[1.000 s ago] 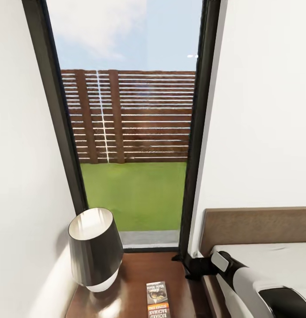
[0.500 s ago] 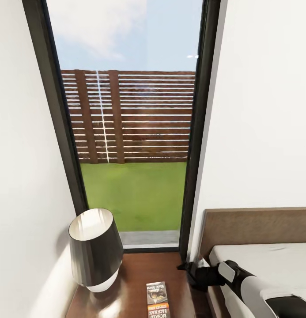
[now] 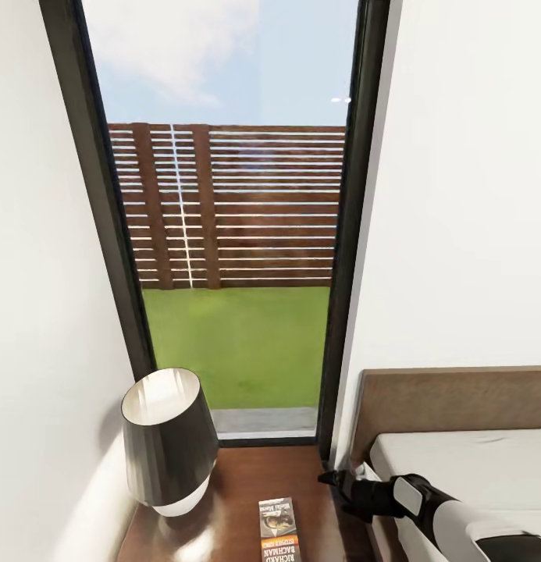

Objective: In the bedroom, move the book from the bed onto either nightstand, and place the two sandals side by side next to the bed.

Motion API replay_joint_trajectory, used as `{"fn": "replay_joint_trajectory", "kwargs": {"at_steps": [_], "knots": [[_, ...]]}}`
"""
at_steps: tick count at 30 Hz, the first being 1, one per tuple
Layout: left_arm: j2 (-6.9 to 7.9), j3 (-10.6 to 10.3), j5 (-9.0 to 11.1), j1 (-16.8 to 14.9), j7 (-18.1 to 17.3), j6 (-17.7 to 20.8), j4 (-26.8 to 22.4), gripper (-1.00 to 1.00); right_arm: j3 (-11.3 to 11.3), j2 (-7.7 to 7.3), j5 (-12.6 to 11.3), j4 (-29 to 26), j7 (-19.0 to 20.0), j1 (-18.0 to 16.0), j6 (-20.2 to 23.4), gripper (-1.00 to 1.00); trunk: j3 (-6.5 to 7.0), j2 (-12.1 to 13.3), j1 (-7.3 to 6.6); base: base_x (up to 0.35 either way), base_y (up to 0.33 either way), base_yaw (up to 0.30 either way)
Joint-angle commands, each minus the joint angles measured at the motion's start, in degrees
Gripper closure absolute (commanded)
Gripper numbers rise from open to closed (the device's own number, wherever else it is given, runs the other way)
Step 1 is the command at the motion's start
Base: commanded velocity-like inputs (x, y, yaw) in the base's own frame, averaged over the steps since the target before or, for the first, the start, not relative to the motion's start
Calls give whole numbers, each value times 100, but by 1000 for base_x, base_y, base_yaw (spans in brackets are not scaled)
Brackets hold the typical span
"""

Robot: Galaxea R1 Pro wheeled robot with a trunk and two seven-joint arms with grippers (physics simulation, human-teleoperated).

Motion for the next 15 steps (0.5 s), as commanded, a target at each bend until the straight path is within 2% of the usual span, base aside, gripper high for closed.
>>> {"fn": "replay_joint_trajectory", "kwargs": {"at_steps": [1, 9, 13, 14, 15], "knots": [[1, 15, 48, -1, -60, -3, 7, -100, 47, -4, -42, 3, 19, -3, 15, -100, -9, -7, 1, 0, 0, 0], [4, 15, 42, 21, -60, 0, 7, -100, 49, -7, 4, 43, 82, 52, -185, -100, -9, -7, 1, 0, 0, 0], [8, 15, 35, 24, -60, 26, 7, -100, 49, -8, 173, 50, 153, 126, -406, -100, -9, -7, 1, 0, 0, 0], [10, 15, 32, 24, -58, 37, 7, -100, 47, -11, 300, 53, 209, 152, -521, -100, -9, -7, 1, 0, 0, 0], [12, 15, 30, 25, -57, 52, 8, -100, 47, -11, 300, 53, 209, 152, -521, -100, -9, -7, 1, 0, 0, 0]]}}
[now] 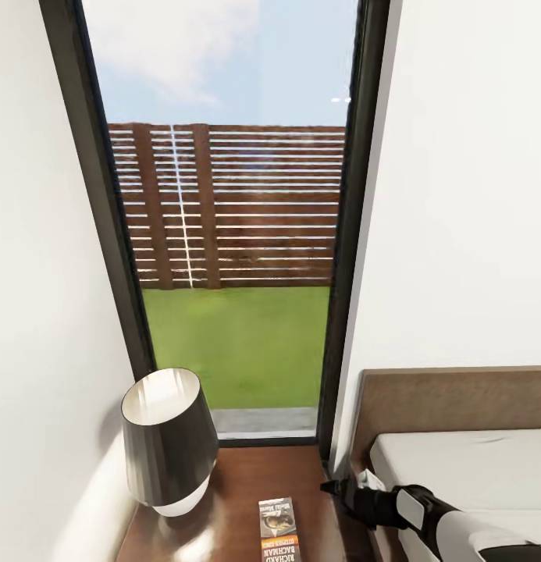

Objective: In the bedroom, move the book from the bed onto either nightstand, and place the two sandals side by side next to the bed.

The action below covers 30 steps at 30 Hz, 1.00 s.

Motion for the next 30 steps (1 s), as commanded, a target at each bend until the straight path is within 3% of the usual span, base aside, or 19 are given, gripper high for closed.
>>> {"fn": "replay_joint_trajectory", "kwargs": {"at_steps": [1, 7, 10, 19, 30], "knots": [[4, 15, 46, -5, -59, 14, 6, -100, 47, -3, 8, -2, 45, 7, -19, -100, -9, -7, 1, 0, 0, 0], [57, 8, 41, -4, -55, 128, 5, -100, 47, -33, 305, 124, 300, 70, -207, -100, -9, -7, 1, 0, 0, 0], [88, 7, 40, -4, -55, 225, 5, -100, 48, -106, 401, 264, 386, 104, -257, -100, 45, 113, -65, 0, 0, 0], [118, -1, 39, -3, -54, 299, 5, -100, 52, -280, 454, 352, 457, 274, -295, -100, 206, 474, -262, 0, 0, 0], [123, -3, 39, -3, -54, 310, 5, -100, 59, -321, 453, 365, 478, 339, -301, -100, 404, 915, -504, 0, 0, 0]]}}
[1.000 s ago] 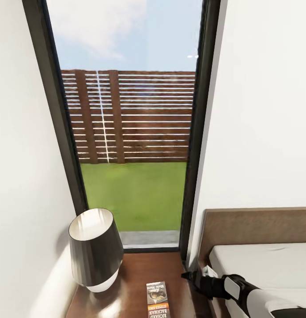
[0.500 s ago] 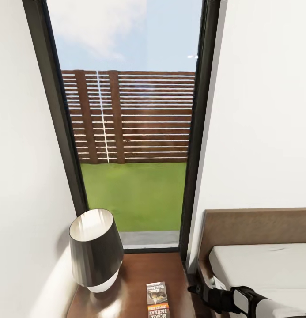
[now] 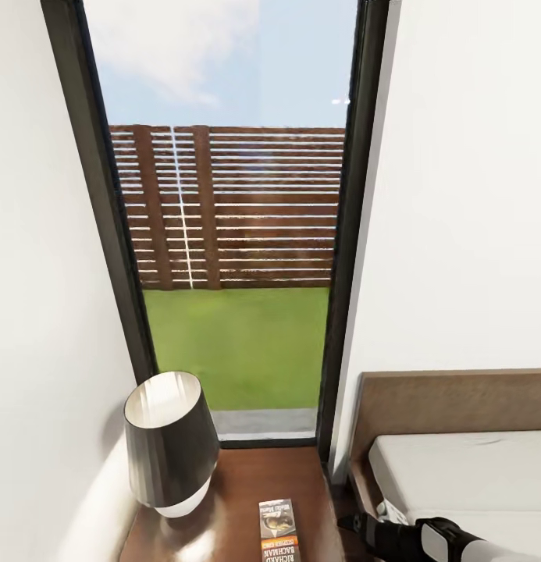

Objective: In the bedroom, move the book from the bed onto either nightstand, and place the two sandals side by side next to the bed.

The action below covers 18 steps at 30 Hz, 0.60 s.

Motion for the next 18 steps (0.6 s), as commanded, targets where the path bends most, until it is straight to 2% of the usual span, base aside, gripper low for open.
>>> {"fn": "replay_joint_trajectory", "kwargs": {"at_steps": [1, 18], "knots": [[1, 14, 49, -6, -60, -1, 8, -100, 49, -1, -61, 15, 24, -8, 19, -100, 8, 32, -20, 0, 0, 0], [-7, 9, 49, -6, -60, 7, 8, -100, 51, 8, -57, 16, 19, -3, 19, -100, 313, 714, -394, 0, 0, 0]]}}
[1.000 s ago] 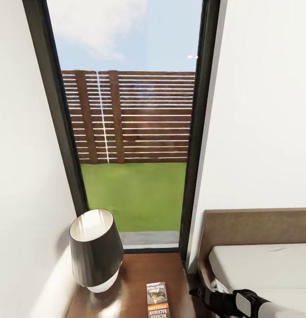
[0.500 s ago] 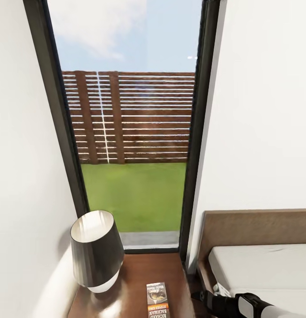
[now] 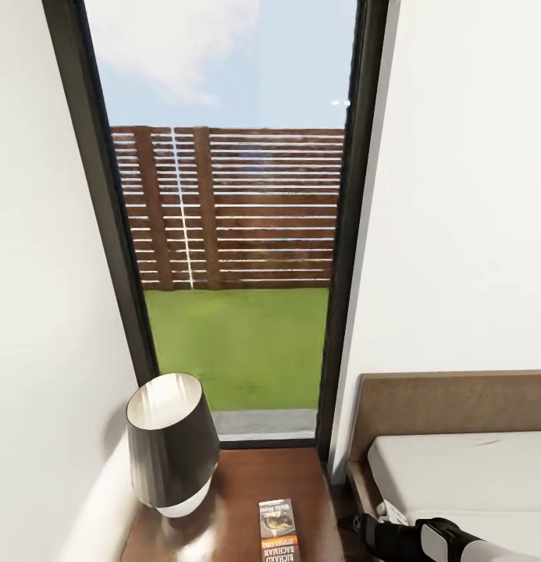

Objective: In the bedroom, move the book from the bed onto either nightstand, and place the two sandals side by side next to the bed.

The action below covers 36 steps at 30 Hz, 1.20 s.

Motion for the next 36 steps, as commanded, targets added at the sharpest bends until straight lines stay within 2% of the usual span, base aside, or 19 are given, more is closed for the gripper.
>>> {"fn": "replay_joint_trajectory", "kwargs": {"at_steps": [1, 15, 18, 27, 36], "knots": [[1, 13, 50, -4, -60, 0, 8, -100, 49, 1, -60, 14, 23, -8, 19, -100, 12, 34, -20, 0, 0, 0], [24, 10, -46, -2, -53, 140, 8, -100, 47, -10, -45, 14, 14, 58, 11, -100, 263, 596, -327, 0, 0, 0], [27, 10, -108, -1, -47, 184, 8, -100, 48, -10, 8, 14, 13, 118, 12, -100, 263, 596, -328, 0, 0, 0], [27, 8, -211, -3, -43, 231, 8, -100, 47, -6, 370, 21, -7, 328, 18, -100, 263, 596, -328, 0, 0, 0], [27, 7, -395, 3, -30, 245, 14, -100, 38, -16, 472, 23, -37, 510, 7, -100, 263, 596, -328, 0, 0, 0]]}}
